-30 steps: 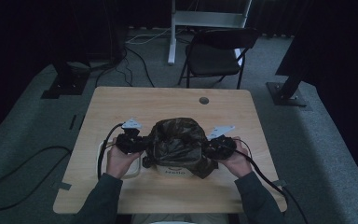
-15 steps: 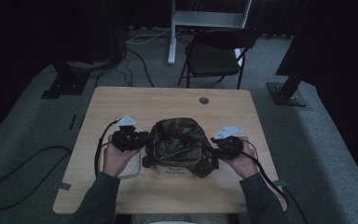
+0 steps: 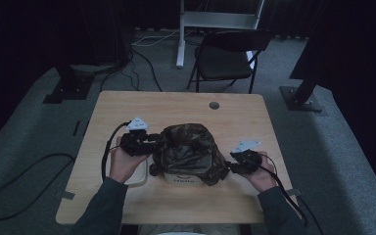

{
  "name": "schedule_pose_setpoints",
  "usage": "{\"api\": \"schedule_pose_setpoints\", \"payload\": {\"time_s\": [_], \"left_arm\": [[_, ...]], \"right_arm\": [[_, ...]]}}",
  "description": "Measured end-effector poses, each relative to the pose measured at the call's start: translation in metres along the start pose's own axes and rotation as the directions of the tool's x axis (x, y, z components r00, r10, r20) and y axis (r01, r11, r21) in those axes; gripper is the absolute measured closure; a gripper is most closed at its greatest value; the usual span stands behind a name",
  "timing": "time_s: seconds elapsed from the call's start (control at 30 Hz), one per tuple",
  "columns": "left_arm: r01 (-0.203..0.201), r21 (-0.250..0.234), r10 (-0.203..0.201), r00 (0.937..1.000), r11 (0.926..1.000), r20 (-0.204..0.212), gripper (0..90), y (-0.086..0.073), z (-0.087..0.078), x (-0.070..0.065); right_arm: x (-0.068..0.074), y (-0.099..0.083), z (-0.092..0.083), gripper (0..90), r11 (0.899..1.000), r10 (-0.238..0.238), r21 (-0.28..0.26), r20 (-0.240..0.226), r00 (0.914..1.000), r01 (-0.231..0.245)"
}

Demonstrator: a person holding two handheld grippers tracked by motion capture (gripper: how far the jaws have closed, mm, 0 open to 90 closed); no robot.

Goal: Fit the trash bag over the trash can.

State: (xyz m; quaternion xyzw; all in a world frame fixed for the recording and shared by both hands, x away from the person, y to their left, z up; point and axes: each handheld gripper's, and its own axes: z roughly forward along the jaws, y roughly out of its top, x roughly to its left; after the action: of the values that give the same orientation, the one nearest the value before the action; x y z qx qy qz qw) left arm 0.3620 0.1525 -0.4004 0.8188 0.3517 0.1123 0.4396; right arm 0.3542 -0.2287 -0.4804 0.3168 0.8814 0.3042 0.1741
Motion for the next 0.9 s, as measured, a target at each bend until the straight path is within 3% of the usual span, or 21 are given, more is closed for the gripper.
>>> {"api": "schedule_pose_setpoints", "payload": {"time_s": [0.33, 0.43, 0.47, 0.7, 0.9], "left_arm": [[-0.034, -0.003, 0.034, 0.9993, 0.9994, 0.013, 61.1, 0.012, 0.003, -0.008], [-0.036, -0.005, 0.036, 0.9992, 0.9993, 0.018, 60.8, 0.013, 0.004, -0.009], [-0.035, -0.005, 0.035, 0.9992, 0.9994, 0.019, 60.7, 0.014, 0.006, -0.009], [-0.051, 0.014, 0.050, 0.9987, 0.9986, 0.012, 60.7, 0.016, 0.012, -0.010], [-0.075, 0.034, 0.074, 0.9972, 0.9966, 0.006, 59.3, 0.022, 0.015, -0.009]], "right_arm": [[-0.009, -0.016, 0.016, 55.1, 0.999, 0.040, 0.010, 0.014, 0.9991, -0.040], [-0.010, -0.018, 0.012, 55.3, 0.998, 0.046, -0.041, 0.006, 0.9989, -0.045], [-0.011, -0.017, 0.006, 55.2, 0.994, 0.056, -0.092, -0.009, 0.9984, -0.057], [-0.014, -0.019, -0.002, 55.2, 0.988, 0.071, -0.137, -0.003, 0.9975, -0.070], [-0.023, -0.024, -0.009, 54.2, 0.978, 0.113, -0.175, -0.010, 0.9936, -0.113]]}}
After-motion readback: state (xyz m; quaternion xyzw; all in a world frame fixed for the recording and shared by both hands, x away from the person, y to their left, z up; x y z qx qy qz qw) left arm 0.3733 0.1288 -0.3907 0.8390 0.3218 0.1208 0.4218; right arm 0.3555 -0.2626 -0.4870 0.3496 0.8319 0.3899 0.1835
